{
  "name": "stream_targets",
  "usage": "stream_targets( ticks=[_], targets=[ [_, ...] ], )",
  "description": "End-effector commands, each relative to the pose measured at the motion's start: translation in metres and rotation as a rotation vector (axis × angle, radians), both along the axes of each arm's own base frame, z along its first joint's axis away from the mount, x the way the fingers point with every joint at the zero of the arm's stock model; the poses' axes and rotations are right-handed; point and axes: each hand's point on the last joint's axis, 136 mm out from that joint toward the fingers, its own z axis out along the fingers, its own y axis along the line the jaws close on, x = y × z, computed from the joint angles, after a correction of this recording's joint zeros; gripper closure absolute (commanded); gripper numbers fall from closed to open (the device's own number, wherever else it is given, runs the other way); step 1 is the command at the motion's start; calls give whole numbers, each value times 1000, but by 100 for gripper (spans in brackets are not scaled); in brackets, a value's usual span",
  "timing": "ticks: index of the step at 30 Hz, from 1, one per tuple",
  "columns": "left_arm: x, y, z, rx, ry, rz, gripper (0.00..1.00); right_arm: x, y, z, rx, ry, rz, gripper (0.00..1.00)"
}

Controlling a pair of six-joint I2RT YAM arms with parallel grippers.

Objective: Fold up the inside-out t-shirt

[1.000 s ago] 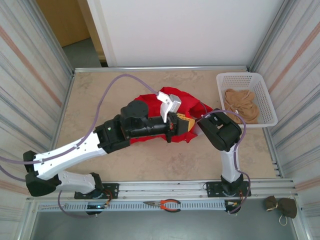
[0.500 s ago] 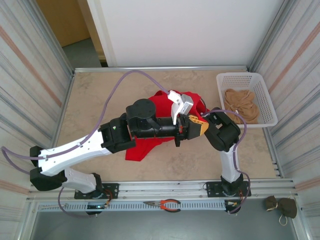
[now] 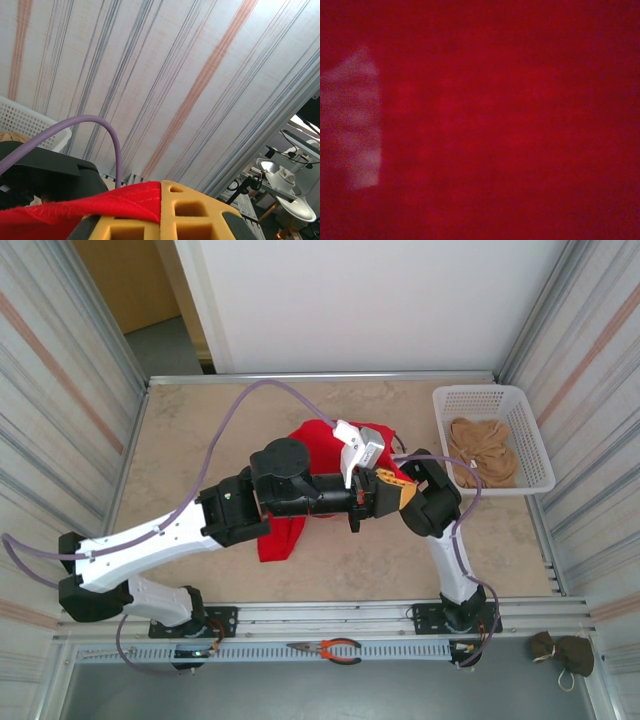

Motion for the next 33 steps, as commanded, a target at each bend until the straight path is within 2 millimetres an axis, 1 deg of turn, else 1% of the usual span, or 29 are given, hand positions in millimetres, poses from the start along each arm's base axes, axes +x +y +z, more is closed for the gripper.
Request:
stream_targets(
  ticks=[1,2,4,5,6,7,8,9,10,12,14,16,17,19,20,22,23,25,28,31,33],
  targets=[
    [-17,25,54,-177,-78,-35,100,-55,-39,-82,-145,314,-43,44],
    [-16,26,54,-178,-74,-30,100,-53,-39,-82,-142,305,-38,56],
    [-10,29,51,-175,-68,-12,100,-46,-34,-79,-122,264,-6,75],
    [-7,32,50,-175,-64,1,100,-41,-31,-74,-111,234,21,83],
    [-1,34,48,-172,-59,19,100,-37,-30,-69,-105,208,42,87],
    [5,38,46,-172,-50,41,100,-30,-25,-61,-92,155,82,96],
    [15,43,42,-169,-39,71,100,-25,-22,-52,-81,112,114,100],
    [24,48,40,-170,-28,102,100,-21,-20,-45,-70,74,146,100],
    [39,55,32,-162,-6,145,100,-17,-15,-34,-52,21,192,100],
    [75,75,16,-157,55,251,100,-14,-8,-16,-19,-53,279,100],
    [119,106,-5,-157,117,394,100,-19,2,3,17,-118,384,100],
    [160,137,-33,-130,186,543,100,-25,9,23,52,-174,471,100],
    [183,157,-53,-114,227,629,100,-31,12,32,56,-196,528,100],
    [219,189,-90,-101,329,749,100,-42,19,50,91,-234,607,100],
    [233,203,-106,-96,365,799,100,-47,22,58,104,-245,640,100],
    [260,231,-149,-54,451,905,100,-57,28,79,138,-278,713,100],
    [271,244,-165,-32,473,950,100,-61,30,87,153,-289,738,100],
    [290,270,-207,52,530,1038,100,-68,34,111,183,-325,782,100],
    [311,299,-260,150,605,1130,100,-75,34,148,217,-383,826,100],
    [329,321,-301,200,701,1186,100,-83,34,185,252,-445,865,100],
    [340,331,-319,217,747,1206,100,-89,31,205,254,-480,883,100]
  ],
)
